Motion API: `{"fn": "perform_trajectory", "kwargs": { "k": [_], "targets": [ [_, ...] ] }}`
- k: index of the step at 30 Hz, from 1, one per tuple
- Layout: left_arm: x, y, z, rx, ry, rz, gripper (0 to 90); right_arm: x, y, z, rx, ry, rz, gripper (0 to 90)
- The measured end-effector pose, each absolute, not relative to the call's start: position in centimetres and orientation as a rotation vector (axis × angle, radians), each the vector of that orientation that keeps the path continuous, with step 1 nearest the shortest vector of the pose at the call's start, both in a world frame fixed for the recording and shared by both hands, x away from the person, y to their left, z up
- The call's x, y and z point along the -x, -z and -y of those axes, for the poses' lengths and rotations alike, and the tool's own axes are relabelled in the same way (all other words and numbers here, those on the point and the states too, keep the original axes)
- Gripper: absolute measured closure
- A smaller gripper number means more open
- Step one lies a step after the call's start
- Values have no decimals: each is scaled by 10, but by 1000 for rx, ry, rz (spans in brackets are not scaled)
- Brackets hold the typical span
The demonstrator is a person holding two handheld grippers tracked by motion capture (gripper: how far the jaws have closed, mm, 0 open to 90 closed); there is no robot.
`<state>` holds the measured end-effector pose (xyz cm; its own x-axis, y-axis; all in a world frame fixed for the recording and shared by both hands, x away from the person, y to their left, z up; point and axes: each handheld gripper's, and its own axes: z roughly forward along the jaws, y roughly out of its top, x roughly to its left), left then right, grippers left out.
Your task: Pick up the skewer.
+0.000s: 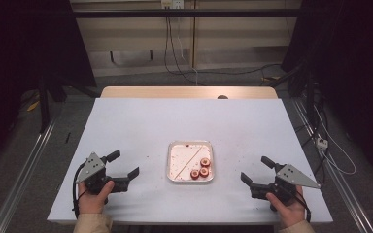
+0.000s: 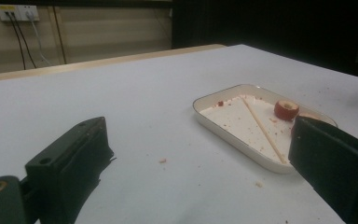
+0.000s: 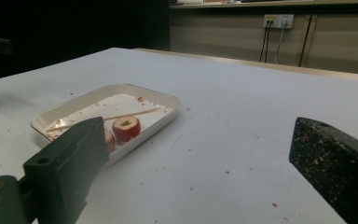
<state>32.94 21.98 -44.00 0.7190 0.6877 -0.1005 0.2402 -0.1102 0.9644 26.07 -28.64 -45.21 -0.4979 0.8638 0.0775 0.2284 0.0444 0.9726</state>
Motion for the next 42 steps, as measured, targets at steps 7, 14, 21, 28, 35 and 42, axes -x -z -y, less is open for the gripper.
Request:
{"fn": "perform_trajectory", "kwargs": {
  "k": [7,14,21,28,35,42],
  "targets": [
    [-330,438,-213,-1668,-434,-746,48,-260,452,288,-1097,-1491,-1771,33],
    [-333,433,-202,-1654,-422,-731,44,-260,452,288,-1100,-1490,-1771,33],
    [-338,427,-181,-1661,-381,-718,40,-261,452,288,-1106,-1490,-1764,33],
    [-347,425,-157,-1687,-361,-748,44,-260,451,288,-1099,-1486,-1769,33],
    [-352,425,-132,-1744,-321,-738,73,-259,450,289,-1100,-1490,-1757,33],
    [-358,426,-110,-1791,-288,-719,141,-259,450,289,-1096,-1491,-1757,33]
  ]
}}
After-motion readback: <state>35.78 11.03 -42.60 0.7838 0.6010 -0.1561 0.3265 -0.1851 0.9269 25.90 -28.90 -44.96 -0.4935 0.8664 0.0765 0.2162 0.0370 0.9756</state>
